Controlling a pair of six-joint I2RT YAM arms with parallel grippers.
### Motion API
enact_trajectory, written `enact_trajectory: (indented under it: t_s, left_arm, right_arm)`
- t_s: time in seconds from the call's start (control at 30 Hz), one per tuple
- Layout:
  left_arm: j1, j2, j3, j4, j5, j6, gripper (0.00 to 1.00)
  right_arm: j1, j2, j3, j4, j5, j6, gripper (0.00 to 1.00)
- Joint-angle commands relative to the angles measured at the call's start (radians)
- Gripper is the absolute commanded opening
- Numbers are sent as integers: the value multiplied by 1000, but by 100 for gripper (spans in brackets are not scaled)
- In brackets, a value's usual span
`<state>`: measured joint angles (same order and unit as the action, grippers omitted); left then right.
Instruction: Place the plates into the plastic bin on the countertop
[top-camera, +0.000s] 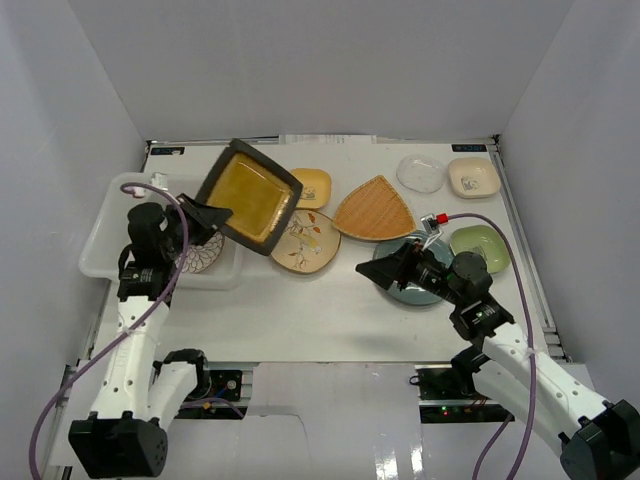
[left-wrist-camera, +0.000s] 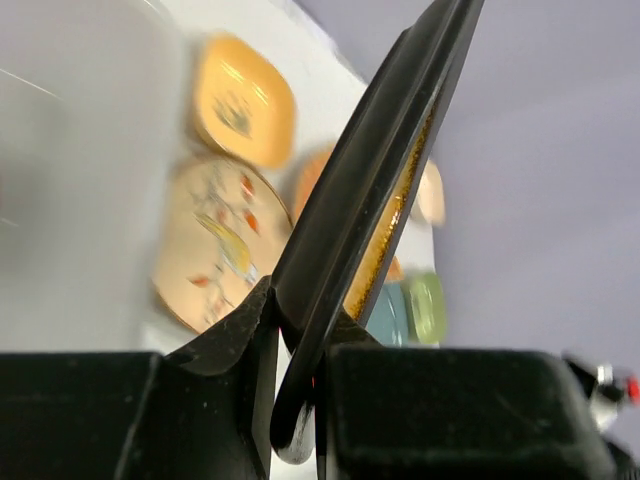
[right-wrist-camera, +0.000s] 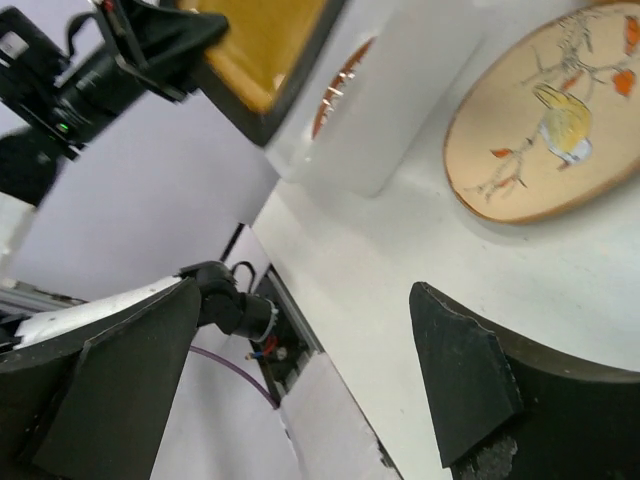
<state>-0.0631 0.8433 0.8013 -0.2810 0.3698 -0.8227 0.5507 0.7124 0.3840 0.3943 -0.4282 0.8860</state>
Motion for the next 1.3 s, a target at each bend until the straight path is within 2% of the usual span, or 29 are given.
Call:
enact_trajectory:
  t_s: [0.0, 0.1, 0.27, 0.37, 0.6, 0.93, 1.03, 1.1, 1.13, 1.2, 1.23, 1.27]
  left_arm:
    - [209, -3, 69, -7, -69, 42, 0]
    - [319, 3, 56, -38, -43, 36, 0]
    - [388, -23, -17, -47, -181, 22, 0]
    - [422, 13, -48, -12, -161, -2, 0]
    - [473, 99, -80, 58, -163, -58, 0]
    - [477, 235, -113, 98, -186, -30, 2]
    - [477, 269, -108, 94, -178, -12, 14]
    - [477, 277, -106, 89, -186, 5, 26]
    - [476, 278, -106, 92, -189, 10, 40]
    - [476, 275, -108, 100, -203, 22, 56]
    - [476, 272, -108, 100, -204, 28, 71]
    - [477, 267, -108, 101, -207, 31, 78]
  right_arm:
    - [-5, -50, -33, -150, 45, -97, 91]
    - [-6, -80, -46, -214, 63, -137, 91]
    - [-6, -119, -74, -279, 77, -180, 90]
    - [-6, -128, -89, -284, 78, -193, 90]
    - [-6, -146, -129, -290, 66, -200, 89]
    - [-6, -166, -131, -339, 95, -231, 89]
    - [-8, -169, -135, -348, 109, -236, 89]
    - [-6, -169, -140, -353, 114, -236, 89]
    - [-8, -169, -143, -368, 124, -236, 89]
    - [-8, -172, -140, -393, 152, -239, 89]
    - [-6, -180, -139, -444, 190, -239, 89]
    - [-8, -188, -139, -463, 216, -234, 89]
